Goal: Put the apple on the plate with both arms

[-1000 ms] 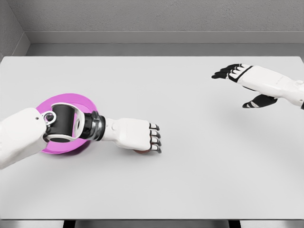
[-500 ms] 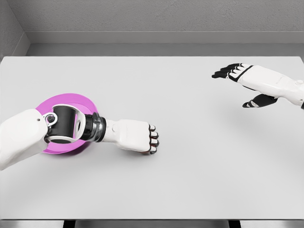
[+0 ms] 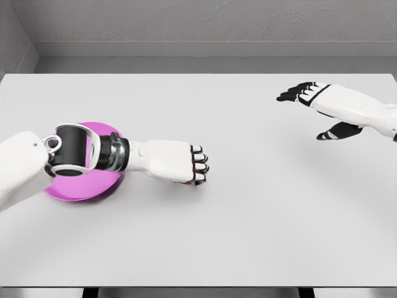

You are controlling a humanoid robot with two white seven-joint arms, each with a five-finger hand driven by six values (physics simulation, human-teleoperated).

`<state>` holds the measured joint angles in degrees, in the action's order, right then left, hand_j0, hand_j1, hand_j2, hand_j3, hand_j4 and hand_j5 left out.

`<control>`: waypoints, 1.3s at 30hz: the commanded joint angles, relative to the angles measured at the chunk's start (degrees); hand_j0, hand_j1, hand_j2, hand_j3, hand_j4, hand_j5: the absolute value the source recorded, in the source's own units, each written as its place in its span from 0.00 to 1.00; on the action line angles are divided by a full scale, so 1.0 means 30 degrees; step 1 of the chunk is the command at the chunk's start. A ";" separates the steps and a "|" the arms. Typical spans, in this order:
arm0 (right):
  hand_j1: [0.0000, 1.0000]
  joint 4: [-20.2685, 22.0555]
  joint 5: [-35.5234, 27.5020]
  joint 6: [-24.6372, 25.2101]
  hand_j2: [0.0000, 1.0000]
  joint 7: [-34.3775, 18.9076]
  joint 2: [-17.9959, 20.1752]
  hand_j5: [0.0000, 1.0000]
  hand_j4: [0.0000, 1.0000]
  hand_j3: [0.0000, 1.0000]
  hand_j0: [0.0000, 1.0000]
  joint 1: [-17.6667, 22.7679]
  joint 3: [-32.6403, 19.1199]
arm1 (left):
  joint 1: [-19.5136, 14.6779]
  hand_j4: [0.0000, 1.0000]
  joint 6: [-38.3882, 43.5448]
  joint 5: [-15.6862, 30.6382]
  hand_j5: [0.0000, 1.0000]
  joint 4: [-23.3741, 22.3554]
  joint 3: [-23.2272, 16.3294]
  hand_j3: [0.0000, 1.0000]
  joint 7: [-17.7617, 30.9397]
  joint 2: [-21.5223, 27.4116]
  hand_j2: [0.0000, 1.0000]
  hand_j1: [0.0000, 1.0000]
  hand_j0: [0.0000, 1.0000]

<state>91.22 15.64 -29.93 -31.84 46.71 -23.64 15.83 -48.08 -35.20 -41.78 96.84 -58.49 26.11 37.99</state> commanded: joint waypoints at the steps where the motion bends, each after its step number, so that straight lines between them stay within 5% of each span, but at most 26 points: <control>1: 1.00 -0.0115 -0.0088 0.0045 1.00 0.0009 -0.0102 1.00 1.00 1.00 1.00 0.0000 -0.0005 | 0.0000 0.10 0.0066 0.1531 0.10 -0.0344 0.1154 0.10 0.0087 0.0782 0.10 0.10 0.10; 4: 1.00 -0.0818 -0.0117 0.0045 1.00 0.0009 -0.0073 1.00 1.00 1.00 1.00 -0.0029 -0.0005 | 0.0263 0.10 0.0066 0.3378 0.10 -0.1604 0.2355 0.10 0.0087 0.1222 0.10 0.10 0.10; 12: 1.00 -0.0848 -0.0117 0.0045 1.00 0.0009 -0.0044 1.00 1.00 1.00 1.00 0.0000 0.0025 | 0.2168 0.11 0.0066 0.5547 0.11 -0.1459 0.5871 0.11 0.0087 0.4415 0.11 0.11 0.11; 21: 1.00 -0.0848 -0.0117 0.0045 1.00 0.0009 -0.0073 1.00 1.00 1.00 1.00 0.0029 0.0025 | 0.4072 0.12 0.0066 0.5489 0.12 -0.1664 0.6282 0.12 0.0292 0.5968 0.12 0.12 0.12; 31: 1.00 -0.0848 -0.0117 0.0045 1.00 0.0009 -0.0043 1.00 1.00 1.00 1.00 0.0029 0.0025 | 0.4307 0.14 0.0066 0.5284 0.14 -0.3392 0.6429 0.14 0.0380 0.6056 0.14 0.14 0.14; 35: 1.00 -0.0877 -0.0117 0.0045 1.00 0.0009 0.0044 1.00 1.00 1.00 1.00 0.0000 0.0025 | 0.4307 0.57 0.0066 0.5284 0.57 -0.3363 0.6399 0.57 0.0907 0.5998 0.57 0.57 0.57; 37: 1.00 -0.0877 -0.0117 0.0045 1.00 0.0009 -0.0014 1.00 1.00 1.00 1.00 0.0000 0.0025 | 0.4307 0.94 0.0066 0.5284 0.94 -0.3363 0.6399 0.94 0.0907 0.5998 0.94 0.94 0.94; 39: 1.00 -0.0848 -0.0117 0.0045 1.00 0.0009 0.0044 1.00 1.00 1.00 1.00 0.0029 0.0025 | 0.4307 1.00 0.0066 0.5284 1.00 -0.3363 0.6399 1.00 0.0907 0.5998 1.00 1.00 1.00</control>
<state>88.63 15.63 -29.93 -31.85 46.72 -23.55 15.92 -35.16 -35.15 -26.25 86.77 -39.32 28.66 55.96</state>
